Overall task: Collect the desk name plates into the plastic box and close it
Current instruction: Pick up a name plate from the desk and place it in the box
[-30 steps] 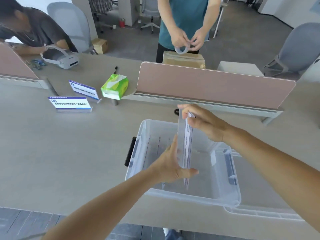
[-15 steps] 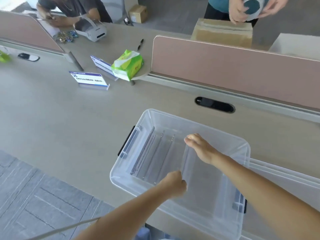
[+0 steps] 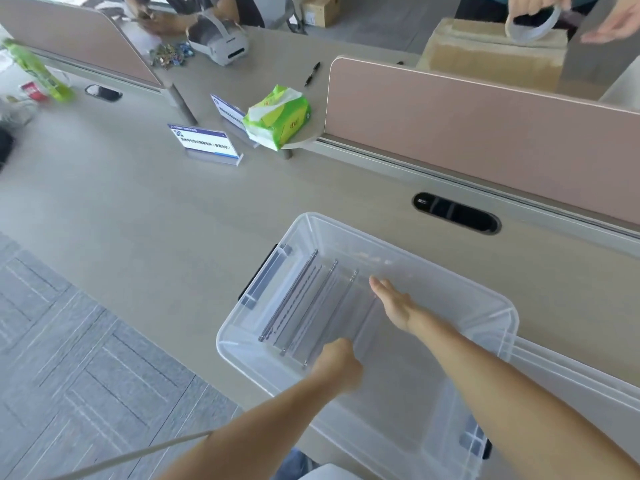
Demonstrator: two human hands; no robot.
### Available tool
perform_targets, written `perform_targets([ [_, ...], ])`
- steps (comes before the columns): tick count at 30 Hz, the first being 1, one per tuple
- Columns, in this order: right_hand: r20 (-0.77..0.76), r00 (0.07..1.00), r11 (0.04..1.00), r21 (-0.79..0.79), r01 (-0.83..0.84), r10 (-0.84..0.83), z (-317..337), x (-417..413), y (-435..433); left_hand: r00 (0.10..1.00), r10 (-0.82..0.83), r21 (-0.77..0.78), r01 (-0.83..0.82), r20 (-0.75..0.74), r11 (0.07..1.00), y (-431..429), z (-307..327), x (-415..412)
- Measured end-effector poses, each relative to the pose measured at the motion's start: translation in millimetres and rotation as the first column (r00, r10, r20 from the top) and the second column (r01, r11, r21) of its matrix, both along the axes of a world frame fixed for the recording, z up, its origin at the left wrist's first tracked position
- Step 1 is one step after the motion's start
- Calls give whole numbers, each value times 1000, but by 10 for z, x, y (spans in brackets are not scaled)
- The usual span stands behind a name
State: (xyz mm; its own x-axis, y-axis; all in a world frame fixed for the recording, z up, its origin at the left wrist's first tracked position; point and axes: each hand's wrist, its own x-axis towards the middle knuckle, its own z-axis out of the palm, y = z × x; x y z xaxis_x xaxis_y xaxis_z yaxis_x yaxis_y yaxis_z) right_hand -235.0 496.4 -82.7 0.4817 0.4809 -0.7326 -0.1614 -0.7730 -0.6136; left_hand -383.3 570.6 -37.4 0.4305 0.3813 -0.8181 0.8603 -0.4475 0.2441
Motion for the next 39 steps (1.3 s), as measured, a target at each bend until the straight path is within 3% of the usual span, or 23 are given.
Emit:
perform_targets([
  [9,-211,958,946,217,239,-194,-43,37,134,1000,17,45,-18,18,999,6,-51,48],
  [16,-250,943,945,185,271,-222,-109,77,170,1000,12,62,-12,4,998,-3,-26,64],
  [33,-221,958,951,207,231,-184,-85,46,204,1000,3,43,-4,23,999,16,-61,93],
  [39,-115,972,955,196,222,-203,98,-6,184,997,-38,60,34,63,998,100,94,61],
])
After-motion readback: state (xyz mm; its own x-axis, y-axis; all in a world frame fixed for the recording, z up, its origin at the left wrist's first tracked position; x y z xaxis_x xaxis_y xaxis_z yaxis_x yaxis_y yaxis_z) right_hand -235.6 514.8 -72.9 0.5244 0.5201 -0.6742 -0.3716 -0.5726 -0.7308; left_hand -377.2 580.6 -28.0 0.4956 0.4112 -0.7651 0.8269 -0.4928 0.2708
